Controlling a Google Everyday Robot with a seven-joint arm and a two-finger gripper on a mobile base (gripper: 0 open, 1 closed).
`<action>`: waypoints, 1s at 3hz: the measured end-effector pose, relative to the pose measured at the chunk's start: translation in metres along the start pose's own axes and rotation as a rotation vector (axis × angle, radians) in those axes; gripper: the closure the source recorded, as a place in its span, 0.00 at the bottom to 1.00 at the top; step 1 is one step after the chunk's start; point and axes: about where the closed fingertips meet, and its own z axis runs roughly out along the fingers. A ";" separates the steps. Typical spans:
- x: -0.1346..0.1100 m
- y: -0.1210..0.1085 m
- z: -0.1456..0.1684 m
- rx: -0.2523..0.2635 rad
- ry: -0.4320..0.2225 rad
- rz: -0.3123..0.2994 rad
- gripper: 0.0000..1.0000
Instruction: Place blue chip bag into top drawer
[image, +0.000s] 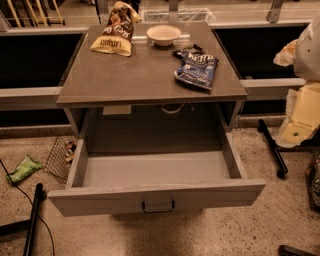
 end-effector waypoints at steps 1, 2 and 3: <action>-0.002 -0.006 0.002 0.011 -0.012 0.004 0.00; -0.007 -0.042 0.020 0.024 -0.095 0.047 0.00; -0.023 -0.092 0.049 0.020 -0.184 0.114 0.00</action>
Offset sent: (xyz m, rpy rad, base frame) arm 0.1085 -0.0086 -0.0236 0.2249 -0.0577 -0.0602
